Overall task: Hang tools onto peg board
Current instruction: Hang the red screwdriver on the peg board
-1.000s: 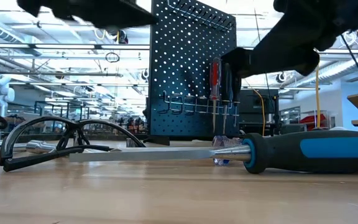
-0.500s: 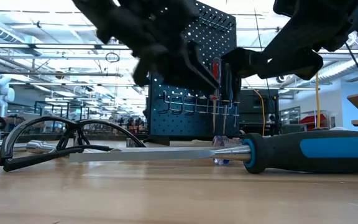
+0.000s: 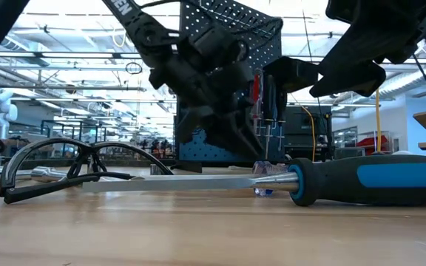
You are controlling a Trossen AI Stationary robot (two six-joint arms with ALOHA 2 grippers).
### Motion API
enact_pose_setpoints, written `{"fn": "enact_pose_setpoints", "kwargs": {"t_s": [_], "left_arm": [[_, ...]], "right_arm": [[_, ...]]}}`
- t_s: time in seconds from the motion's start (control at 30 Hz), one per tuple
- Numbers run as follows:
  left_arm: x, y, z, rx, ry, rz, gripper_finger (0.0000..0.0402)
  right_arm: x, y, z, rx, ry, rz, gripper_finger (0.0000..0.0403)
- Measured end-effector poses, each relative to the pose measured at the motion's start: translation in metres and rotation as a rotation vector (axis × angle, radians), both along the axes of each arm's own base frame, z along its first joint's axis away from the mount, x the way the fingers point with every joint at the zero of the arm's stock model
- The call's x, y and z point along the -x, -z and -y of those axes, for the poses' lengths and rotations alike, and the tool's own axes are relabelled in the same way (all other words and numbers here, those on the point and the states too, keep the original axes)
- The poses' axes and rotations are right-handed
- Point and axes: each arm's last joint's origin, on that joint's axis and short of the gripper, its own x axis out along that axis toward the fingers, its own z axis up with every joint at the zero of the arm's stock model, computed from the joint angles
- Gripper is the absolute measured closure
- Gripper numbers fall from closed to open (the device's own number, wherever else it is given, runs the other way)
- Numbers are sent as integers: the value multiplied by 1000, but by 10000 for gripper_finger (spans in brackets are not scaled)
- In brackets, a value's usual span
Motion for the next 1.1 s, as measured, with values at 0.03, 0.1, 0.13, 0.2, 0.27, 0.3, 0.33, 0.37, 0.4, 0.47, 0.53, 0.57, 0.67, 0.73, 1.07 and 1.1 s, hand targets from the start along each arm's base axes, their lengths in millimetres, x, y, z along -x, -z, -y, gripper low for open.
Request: {"fn": "enact_pose_setpoints", "kwargs": {"t_s": [0.03,0.1,0.13,0.2,0.27,0.3,0.33,0.37,0.4,0.47,0.53,0.57,0.67,0.73,1.07,1.1], "left_arm": [[0,1,-1,-1,-1,-9,272],[1,2,-4,-2,-8,-11,272],[1,1,-6,-2,-12,-7,272],[1,1,-9,-2,-20,-7,272],[1,1,-11,-2,-26,-10,272],[2,1,-12,-2,-29,-10,272],[2,1,-13,-2,-30,-11,272],[2,2,-13,-2,-30,-15,272],[2,2,-13,-1,-30,-19,272],[2,2,-13,-1,-29,-20,272],[2,1,-13,-1,-28,-9,272],[2,1,-13,0,-27,-9,272],[1,4,-13,1,-28,-13,272],[1,9,-13,7,-33,-26,272],[-1,23,-14,30,-77,-54,272],[-1,24,-14,29,-78,-56,272]], "right_arm": [[0,0,0,3,-2,0,174],[0,0,0,9,-5,0,174],[0,0,0,10,-6,0,174],[0,0,0,12,-7,0,174],[0,0,0,12,-8,0,174],[0,0,0,12,-8,0,174],[0,0,0,12,-8,1,174],[0,0,0,12,-8,1,174],[0,0,0,12,-8,1,174],[0,0,0,12,-8,1,174],[0,0,0,12,-8,1,174],[0,0,0,12,-7,1,174],[0,0,0,12,-7,1,174],[0,0,0,12,-7,2,174],[-1,-1,0,6,-5,8,174],[-1,-1,0,6,-5,8,174]]}}
